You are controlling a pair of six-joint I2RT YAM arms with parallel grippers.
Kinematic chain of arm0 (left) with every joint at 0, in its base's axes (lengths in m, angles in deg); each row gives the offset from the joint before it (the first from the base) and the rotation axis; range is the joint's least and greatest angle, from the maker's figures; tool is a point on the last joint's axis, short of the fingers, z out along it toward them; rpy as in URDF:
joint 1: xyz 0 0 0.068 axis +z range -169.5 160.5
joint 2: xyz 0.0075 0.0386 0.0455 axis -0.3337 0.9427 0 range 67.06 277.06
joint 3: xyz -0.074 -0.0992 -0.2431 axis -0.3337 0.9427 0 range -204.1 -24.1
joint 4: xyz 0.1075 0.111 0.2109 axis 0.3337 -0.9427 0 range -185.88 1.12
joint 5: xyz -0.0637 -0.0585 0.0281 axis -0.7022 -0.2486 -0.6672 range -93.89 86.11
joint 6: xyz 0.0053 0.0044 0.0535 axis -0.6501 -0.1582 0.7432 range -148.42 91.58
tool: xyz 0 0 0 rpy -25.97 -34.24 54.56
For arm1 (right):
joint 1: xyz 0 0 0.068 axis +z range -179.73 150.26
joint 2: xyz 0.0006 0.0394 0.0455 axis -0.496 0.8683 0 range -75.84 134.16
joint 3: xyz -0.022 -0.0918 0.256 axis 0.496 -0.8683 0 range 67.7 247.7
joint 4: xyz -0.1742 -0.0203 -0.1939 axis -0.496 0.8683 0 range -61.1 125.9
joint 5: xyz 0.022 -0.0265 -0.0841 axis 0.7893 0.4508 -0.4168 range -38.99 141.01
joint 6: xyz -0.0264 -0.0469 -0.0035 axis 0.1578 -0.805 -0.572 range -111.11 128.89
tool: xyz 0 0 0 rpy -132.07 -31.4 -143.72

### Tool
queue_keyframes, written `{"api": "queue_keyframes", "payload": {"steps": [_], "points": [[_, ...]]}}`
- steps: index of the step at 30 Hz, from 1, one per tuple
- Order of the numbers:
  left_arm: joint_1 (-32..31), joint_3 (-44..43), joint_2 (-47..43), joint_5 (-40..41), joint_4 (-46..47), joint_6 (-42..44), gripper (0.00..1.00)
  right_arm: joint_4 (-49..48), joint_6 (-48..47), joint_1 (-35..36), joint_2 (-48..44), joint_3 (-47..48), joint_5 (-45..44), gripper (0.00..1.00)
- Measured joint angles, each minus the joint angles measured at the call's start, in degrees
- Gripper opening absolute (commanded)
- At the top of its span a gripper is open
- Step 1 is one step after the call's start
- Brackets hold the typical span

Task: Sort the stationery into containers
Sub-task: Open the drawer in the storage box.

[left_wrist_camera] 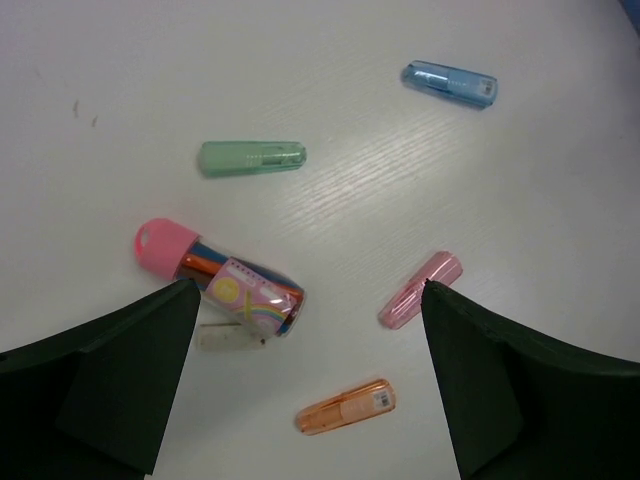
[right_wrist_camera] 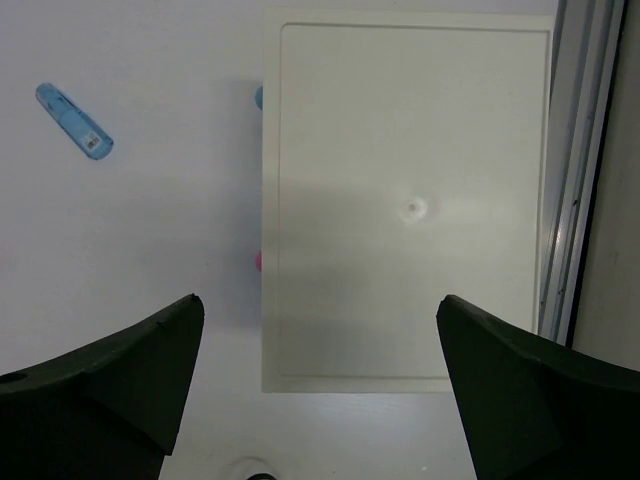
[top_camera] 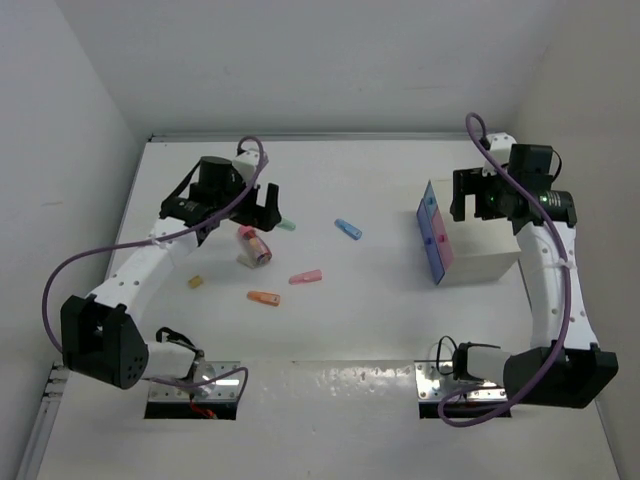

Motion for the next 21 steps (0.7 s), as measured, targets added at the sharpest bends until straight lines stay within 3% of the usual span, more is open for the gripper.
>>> {"api": "queue_keyframes", "payload": {"steps": [4, 10, 15, 21], "points": [[-0.79, -0.20, 2.10, -3.87, 4.02, -0.04, 0.98, 0.26, -0.20, 0.00, 2.54, 1.97, -0.79, 0.97], [-1.99, -4.22, 10.69, -16.39, 14.45, -4.39, 0.84, 0.72, -0.24, 0.00, 8.72, 7.17, -2.51, 0.91], [-4.15, -6.71, 22.45, -27.06, 30.08, -17.64, 0.70, 1.31, 0.46, 0.00, 14.01, 11.37, -3.89, 0.84], [-9.22, -6.67, 33.16, -31.34, 48.02, -34.58, 0.61, 1.29, 1.03, 0.17, 17.75, 12.13, -4.76, 0.75]]}}
